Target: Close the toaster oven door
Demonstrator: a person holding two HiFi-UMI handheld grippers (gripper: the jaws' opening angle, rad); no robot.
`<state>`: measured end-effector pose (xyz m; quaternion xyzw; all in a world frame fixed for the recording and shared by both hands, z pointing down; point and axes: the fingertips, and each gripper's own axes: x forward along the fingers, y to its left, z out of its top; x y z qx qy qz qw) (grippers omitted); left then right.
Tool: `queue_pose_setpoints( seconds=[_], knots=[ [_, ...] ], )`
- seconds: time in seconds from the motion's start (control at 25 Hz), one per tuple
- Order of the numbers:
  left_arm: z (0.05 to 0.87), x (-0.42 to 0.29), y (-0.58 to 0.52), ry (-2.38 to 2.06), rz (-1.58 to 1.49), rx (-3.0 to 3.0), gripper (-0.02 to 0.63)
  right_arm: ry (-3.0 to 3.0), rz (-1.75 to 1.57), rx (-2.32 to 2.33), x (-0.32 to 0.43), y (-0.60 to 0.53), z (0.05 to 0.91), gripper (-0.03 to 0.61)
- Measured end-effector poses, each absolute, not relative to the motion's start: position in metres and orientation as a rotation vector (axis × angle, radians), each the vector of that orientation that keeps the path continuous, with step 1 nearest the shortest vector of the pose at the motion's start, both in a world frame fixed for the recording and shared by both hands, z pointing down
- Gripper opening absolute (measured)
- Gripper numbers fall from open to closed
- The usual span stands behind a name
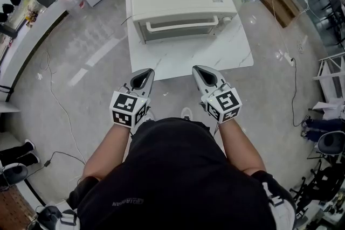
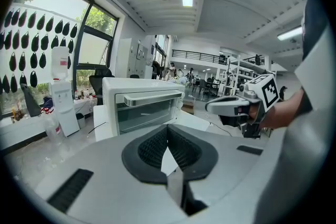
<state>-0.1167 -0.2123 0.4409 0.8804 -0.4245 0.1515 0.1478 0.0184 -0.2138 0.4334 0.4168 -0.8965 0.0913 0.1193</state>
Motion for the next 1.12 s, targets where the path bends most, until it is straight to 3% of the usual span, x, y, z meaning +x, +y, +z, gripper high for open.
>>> queue_pose_setpoints(
  seconds=[1.12],
  knots=[
    [0.438,-0.122,-0.221,-1.234,0.434,2.517,0.003,-2.645,0.352,1.239,0.017,-0.225,0.434,0.000]
  ],
)
